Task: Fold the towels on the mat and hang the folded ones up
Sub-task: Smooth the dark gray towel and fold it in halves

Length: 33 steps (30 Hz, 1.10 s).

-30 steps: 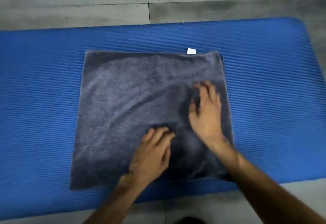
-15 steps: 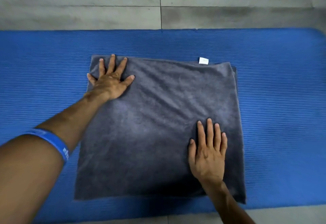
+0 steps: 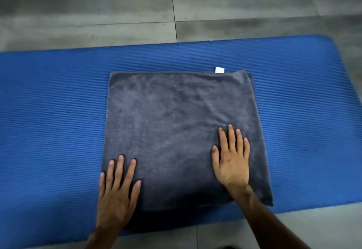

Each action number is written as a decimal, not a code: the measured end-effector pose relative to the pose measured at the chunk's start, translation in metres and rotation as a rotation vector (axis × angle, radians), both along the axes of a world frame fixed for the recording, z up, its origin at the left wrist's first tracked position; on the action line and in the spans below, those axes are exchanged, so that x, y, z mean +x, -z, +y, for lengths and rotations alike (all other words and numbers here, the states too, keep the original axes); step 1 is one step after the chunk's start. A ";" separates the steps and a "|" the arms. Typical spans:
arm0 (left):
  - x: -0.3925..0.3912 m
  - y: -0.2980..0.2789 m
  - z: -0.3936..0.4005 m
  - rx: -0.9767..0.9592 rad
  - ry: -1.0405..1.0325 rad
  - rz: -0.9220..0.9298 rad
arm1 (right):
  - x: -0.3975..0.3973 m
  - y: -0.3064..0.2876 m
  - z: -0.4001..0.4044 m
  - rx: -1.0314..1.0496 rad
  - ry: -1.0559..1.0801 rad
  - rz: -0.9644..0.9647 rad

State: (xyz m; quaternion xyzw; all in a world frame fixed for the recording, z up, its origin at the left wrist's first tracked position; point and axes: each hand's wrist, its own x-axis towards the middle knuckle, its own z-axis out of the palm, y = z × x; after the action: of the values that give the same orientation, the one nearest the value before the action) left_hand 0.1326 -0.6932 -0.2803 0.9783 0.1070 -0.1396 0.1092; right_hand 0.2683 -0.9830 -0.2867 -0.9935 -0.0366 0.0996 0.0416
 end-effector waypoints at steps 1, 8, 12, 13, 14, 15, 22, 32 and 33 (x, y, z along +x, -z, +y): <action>-0.001 -0.001 0.002 -0.004 -0.001 0.001 | 0.000 -0.001 0.000 0.004 -0.002 0.005; -0.041 -0.010 0.015 -0.074 -0.171 -0.083 | -0.044 -0.015 -0.043 0.117 0.271 0.025; -0.044 -0.016 0.013 -0.142 -0.345 -0.247 | -0.075 -0.030 -0.083 0.480 0.548 -0.082; -0.041 -0.017 0.011 -0.228 -0.415 -0.281 | -0.076 -0.035 -0.086 0.640 0.634 -0.086; -0.038 -0.021 0.007 -0.340 -0.506 -0.307 | -0.075 -0.041 -0.087 0.790 0.746 -0.040; -0.038 -0.021 0.005 -0.470 -0.606 -0.322 | -0.074 -0.046 -0.089 0.903 0.849 0.043; -0.046 -0.030 0.027 -0.854 -0.916 -0.083 | -0.069 -0.065 -0.102 1.097 0.985 0.443; -0.065 -0.078 0.085 -1.066 -0.753 0.627 | -0.103 -0.093 -0.138 1.191 0.897 0.776; -0.067 -0.084 0.087 -1.046 -0.721 0.674 | -0.105 -0.100 -0.140 1.152 0.864 0.815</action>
State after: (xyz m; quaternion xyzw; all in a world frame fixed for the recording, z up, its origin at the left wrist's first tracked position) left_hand 0.0657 -0.6064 -0.1958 0.6053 0.3706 -0.4224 0.5638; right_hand 0.1630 -1.1232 -0.1862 -0.6290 0.3212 0.3929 0.5889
